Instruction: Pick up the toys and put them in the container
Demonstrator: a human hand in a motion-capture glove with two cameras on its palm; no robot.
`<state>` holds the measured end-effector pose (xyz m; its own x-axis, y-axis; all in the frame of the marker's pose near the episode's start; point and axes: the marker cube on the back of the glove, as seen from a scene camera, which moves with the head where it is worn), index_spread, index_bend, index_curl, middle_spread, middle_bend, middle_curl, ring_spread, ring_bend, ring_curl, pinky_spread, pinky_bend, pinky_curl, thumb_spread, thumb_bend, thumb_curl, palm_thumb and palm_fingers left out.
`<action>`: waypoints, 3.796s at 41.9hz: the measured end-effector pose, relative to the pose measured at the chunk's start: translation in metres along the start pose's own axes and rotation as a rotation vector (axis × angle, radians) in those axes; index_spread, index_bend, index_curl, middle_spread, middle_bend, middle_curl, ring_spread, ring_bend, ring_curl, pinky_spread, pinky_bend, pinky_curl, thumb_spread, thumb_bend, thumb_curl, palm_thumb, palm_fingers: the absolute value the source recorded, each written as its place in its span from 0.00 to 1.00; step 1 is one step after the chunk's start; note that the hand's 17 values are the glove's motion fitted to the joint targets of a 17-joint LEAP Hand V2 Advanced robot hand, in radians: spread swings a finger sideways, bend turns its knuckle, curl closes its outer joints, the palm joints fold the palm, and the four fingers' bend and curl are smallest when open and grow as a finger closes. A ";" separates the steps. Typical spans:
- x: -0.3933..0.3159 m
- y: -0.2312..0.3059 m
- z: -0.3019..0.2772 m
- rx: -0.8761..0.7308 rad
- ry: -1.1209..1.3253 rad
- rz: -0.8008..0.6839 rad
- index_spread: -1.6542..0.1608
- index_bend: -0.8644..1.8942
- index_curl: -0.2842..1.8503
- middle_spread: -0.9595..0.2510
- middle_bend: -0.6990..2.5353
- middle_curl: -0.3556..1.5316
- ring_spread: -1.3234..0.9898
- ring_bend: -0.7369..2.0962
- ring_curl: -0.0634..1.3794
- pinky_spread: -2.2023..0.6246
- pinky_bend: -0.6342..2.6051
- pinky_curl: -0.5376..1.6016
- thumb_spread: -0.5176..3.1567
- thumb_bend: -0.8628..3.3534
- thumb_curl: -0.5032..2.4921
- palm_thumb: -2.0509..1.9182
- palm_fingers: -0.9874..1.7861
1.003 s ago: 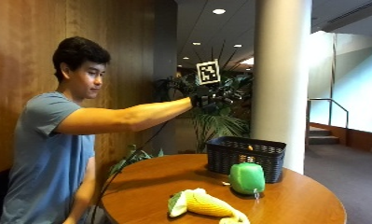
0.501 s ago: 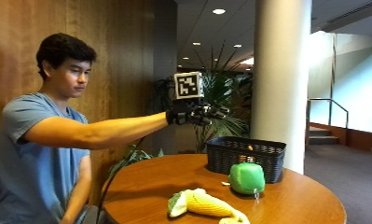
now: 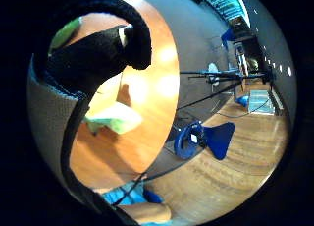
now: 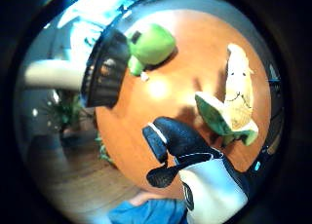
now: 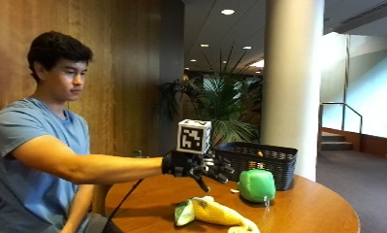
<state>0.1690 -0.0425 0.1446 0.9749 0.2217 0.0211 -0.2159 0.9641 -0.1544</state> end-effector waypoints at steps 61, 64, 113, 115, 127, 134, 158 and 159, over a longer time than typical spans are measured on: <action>-0.008 0.027 0.009 -0.035 -0.013 -0.095 0.73 0.44 0.29 0.69 0.27 0.32 0.39 0.65 0.38 0.64 0.57 0.43 0.50 0.29 0.39 0.70 0.60; -0.010 0.028 -0.026 -0.015 -0.045 -0.192 0.73 0.44 0.30 0.67 0.27 0.33 0.38 0.65 0.38 0.63 0.57 0.43 0.49 0.29 0.40 0.70 0.60; -0.397 -0.083 -0.180 0.237 -0.107 -0.366 0.71 0.37 0.42 0.64 0.26 0.38 0.35 0.62 0.43 0.63 0.56 0.46 0.41 0.26 0.51 0.69 0.57; -0.403 -0.091 -0.171 0.214 -0.077 -0.221 0.71 0.37 0.42 0.66 0.27 0.38 0.35 0.63 0.44 0.63 0.56 0.46 0.41 0.26 0.51 0.69 0.56; -0.421 -0.089 -0.133 0.050 -0.075 -0.377 0.73 0.32 0.35 0.85 0.26 0.36 0.45 0.60 0.44 0.68 0.64 0.49 0.45 0.18 0.41 0.53 0.31; -0.414 -0.088 -0.142 0.112 -0.044 -0.472 0.73 0.34 0.30 0.90 0.26 0.35 0.52 0.54 0.38 0.73 0.65 0.48 0.45 0.18 0.37 0.49 0.28; -0.232 -0.131 -0.126 0.107 0.042 -0.318 0.75 0.34 0.24 0.89 0.26 0.34 0.60 0.44 0.30 0.79 0.62 0.44 0.42 0.19 0.28 0.50 0.28; -0.223 -0.132 -0.121 0.094 0.048 -0.330 0.75 0.34 0.24 0.88 0.26 0.34 0.60 0.44 0.30 0.79 0.62 0.43 0.42 0.19 0.28 0.50 0.28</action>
<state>-0.0129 -0.2371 0.0408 0.9940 -0.1096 0.0076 0.1098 0.9924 -0.0549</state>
